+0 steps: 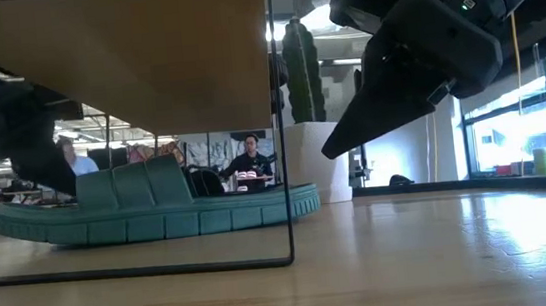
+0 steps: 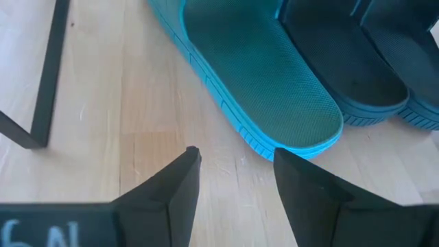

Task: Pick and place slides into the shelf
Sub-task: Adjust the black slides under the shelf

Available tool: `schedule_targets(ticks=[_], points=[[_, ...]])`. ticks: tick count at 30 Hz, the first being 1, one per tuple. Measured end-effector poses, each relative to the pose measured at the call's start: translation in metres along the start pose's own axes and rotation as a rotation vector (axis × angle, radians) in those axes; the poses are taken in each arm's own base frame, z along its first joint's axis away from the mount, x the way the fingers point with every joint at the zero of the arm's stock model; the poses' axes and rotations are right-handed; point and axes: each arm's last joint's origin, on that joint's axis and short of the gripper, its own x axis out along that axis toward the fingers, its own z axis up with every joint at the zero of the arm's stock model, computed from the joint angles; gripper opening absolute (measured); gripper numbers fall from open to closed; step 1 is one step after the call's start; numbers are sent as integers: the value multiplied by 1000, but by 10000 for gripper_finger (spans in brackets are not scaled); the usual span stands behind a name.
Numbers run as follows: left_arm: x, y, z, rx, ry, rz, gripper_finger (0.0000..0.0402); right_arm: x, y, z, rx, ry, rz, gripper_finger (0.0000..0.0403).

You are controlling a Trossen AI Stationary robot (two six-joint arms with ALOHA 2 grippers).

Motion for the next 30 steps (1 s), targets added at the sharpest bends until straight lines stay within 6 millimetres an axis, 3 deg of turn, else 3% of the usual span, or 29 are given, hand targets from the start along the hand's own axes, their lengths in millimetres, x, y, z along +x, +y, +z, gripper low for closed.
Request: schedule_targets(ticks=[5,30], points=[[11,4,-9,-11,-16,-24,199,0,0,0,1,-1,1,187],[16,4,-10,-27,3,0,199,0,0,0,-4,-1,1,187]])
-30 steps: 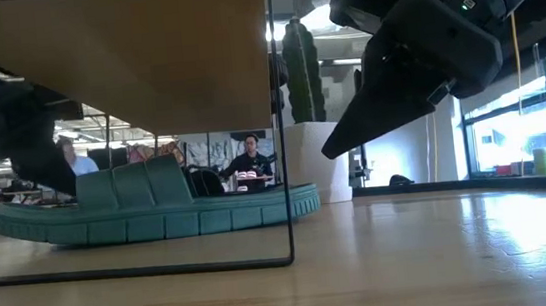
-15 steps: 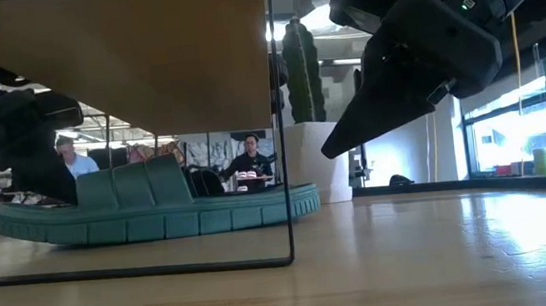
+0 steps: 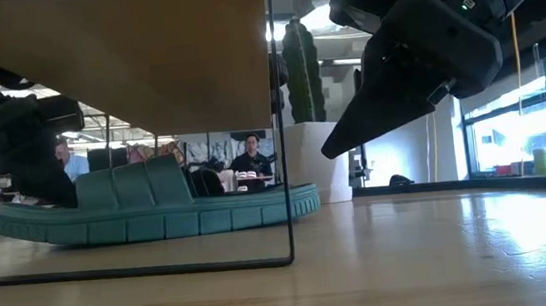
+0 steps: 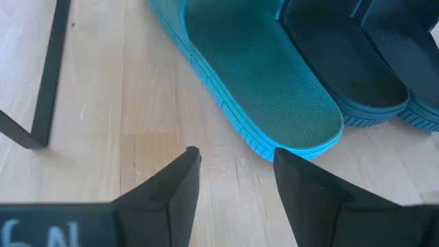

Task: Pick and place slides into the shelf
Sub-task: Adjust the black slides under the shelf

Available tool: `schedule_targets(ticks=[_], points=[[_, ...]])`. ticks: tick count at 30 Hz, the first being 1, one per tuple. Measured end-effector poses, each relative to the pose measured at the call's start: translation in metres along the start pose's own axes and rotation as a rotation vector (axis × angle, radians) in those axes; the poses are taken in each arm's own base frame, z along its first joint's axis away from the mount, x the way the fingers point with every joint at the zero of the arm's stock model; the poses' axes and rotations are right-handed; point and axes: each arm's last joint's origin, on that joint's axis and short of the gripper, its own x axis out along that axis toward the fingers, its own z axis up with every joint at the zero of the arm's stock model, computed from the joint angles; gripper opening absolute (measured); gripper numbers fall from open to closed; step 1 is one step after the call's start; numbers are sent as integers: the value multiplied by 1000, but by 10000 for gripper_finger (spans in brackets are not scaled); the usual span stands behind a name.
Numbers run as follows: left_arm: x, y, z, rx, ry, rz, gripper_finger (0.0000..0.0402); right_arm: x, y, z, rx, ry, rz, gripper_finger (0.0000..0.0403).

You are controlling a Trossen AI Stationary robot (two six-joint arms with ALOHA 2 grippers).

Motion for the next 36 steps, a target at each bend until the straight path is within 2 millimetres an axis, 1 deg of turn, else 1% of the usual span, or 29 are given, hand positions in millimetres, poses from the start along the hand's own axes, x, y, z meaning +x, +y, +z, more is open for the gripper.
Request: schedule_targets(ticks=[8,13,21,29,36], points=[[6,0,2,-13,-18,54,199,0,0,0,0,0,0,187],[10,1,1,-18,12,80,199,0,0,0,0,0,0,187],[12,2,3,-25,-35,150,199,0,-1,0,-2,1,-2,187],[13,0,7,-30,-90,150,199,0,-1,-1,-7,7,-4,187],[13,0,7,-25,-91,156,199,0,-1,-1,-7,8,-5,187]])
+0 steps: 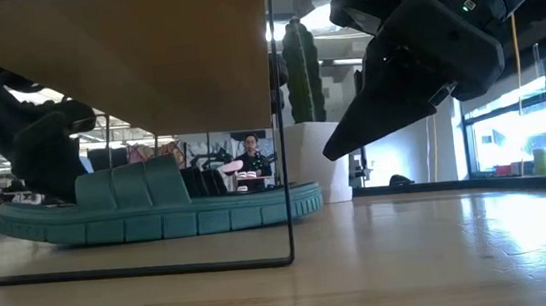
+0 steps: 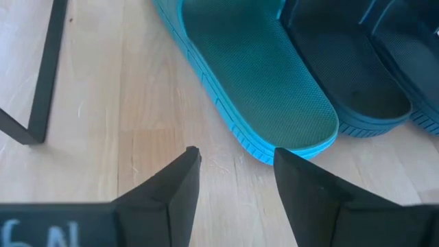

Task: Pick and place slides into the shelf
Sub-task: Adjust the black slides under the shelf, then put the green slides under the shelf

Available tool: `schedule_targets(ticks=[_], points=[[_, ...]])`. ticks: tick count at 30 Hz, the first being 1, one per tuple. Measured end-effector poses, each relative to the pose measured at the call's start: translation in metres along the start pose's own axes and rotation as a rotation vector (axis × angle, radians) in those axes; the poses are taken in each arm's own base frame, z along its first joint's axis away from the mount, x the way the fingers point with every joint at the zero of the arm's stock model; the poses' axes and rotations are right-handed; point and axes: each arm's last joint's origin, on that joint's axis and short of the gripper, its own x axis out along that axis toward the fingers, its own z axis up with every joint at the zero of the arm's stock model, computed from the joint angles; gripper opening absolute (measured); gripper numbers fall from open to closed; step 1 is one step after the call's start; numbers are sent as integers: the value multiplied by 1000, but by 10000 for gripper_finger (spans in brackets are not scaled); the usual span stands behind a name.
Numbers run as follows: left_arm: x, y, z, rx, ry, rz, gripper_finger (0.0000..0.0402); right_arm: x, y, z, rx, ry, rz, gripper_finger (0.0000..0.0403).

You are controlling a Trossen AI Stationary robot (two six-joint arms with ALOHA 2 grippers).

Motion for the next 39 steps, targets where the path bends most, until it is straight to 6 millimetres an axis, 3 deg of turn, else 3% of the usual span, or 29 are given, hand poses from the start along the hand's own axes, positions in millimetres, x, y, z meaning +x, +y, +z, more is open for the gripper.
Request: schedule_targets(ticks=[6,11,15,26,32,39], points=[[0,0,-1,4,15,-19,199,0,0,0,3,0,0,187],[-1,-4,-2,3,82,-126,199,0,0,0,1,1,0,187],[-8,-12,9,-4,92,-231,199,-4,-2,0,-8,18,-6,187],[-65,-37,55,93,208,-354,199,-6,-3,1,-6,23,-7,187],[-98,-38,56,116,432,-333,199,-6,-4,1,-10,18,-24,187],[-120,-51,52,12,724,-571,199,-6,-5,0,-16,27,-38,187]])
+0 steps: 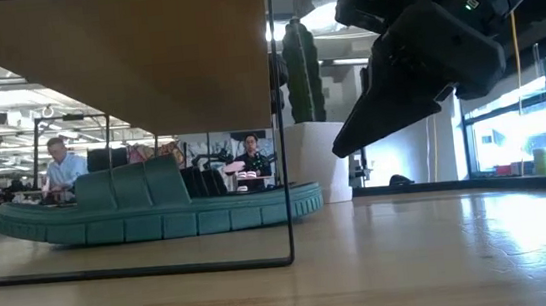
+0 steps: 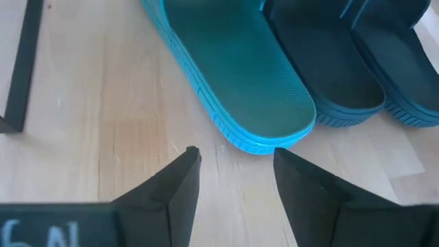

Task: Pick and place slides into the shelf
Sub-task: Put the green slides under the shelf

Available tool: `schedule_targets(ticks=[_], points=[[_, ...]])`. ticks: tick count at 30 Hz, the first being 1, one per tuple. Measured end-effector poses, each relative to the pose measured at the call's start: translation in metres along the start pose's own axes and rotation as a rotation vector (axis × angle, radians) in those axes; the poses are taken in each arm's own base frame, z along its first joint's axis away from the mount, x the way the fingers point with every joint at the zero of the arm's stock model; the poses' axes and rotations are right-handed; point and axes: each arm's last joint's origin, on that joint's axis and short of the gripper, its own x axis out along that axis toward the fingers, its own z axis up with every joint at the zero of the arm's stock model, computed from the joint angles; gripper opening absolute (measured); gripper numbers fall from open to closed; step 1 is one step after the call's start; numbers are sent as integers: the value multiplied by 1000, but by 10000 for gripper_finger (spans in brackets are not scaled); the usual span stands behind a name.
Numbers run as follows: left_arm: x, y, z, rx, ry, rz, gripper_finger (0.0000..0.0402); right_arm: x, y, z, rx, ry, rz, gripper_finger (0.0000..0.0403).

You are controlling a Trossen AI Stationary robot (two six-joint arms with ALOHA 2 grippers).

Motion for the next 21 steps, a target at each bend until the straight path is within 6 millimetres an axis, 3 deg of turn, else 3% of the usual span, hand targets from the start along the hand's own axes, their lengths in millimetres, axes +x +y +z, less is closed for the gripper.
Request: schedule_targets(ticks=[3,8,16,21], points=[[4,-4,-3,-87,55,-7,199,0,0,0,-1,0,0,187],[15,-14,-7,-64,120,13,199,0,0,0,-1,2,-1,187],[44,-55,-12,19,95,-114,199,0,0,0,0,2,-1,187],[60,-74,-26,4,61,-78,199,0,0,0,0,2,-1,187]])
